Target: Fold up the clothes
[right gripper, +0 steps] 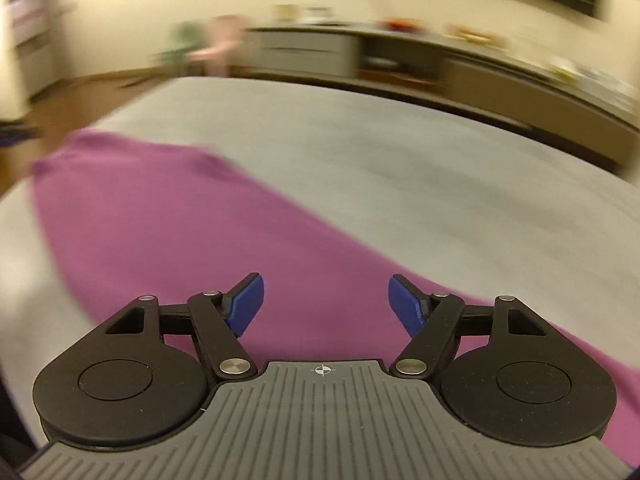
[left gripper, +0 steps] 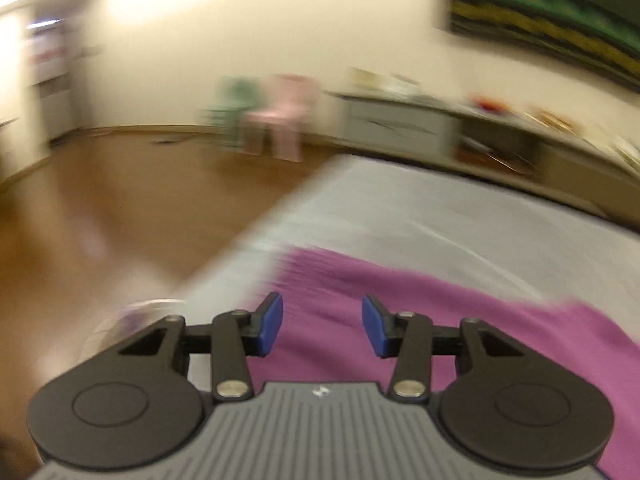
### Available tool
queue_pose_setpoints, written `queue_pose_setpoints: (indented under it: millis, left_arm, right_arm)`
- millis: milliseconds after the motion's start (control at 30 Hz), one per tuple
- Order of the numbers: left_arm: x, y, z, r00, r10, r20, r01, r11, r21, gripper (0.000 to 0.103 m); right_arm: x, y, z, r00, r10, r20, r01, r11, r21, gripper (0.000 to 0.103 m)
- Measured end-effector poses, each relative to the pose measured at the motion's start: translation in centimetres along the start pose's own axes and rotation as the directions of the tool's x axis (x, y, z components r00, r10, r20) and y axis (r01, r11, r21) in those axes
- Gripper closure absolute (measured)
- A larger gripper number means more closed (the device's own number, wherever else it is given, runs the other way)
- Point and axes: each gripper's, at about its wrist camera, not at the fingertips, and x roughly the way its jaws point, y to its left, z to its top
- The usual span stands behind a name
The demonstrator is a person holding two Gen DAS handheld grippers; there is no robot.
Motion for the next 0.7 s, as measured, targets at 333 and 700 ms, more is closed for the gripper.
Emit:
queue_pose_setpoints:
  millis: [333, 700]
  left_arm:
    - [7.1, -0.1, -1.5, 0.981, -0.052, -0.184, 0.07, 0.993, 0.094, 0.057]
    - [8.6, -0.1, -0.8, 0.981, -0.042, -0.192, 0.058, 0.995, 0.08, 0.058]
  right_arm:
    - [17.5, 9.2, 10.6, 0.992, 0.021, -0.126, -0.036, 0.993, -0.111, 0.048]
    - [20.7, 8.6, 12.8, 0.992, -0.033, -0.119, 0.027, 0.998, -0.056, 0.048]
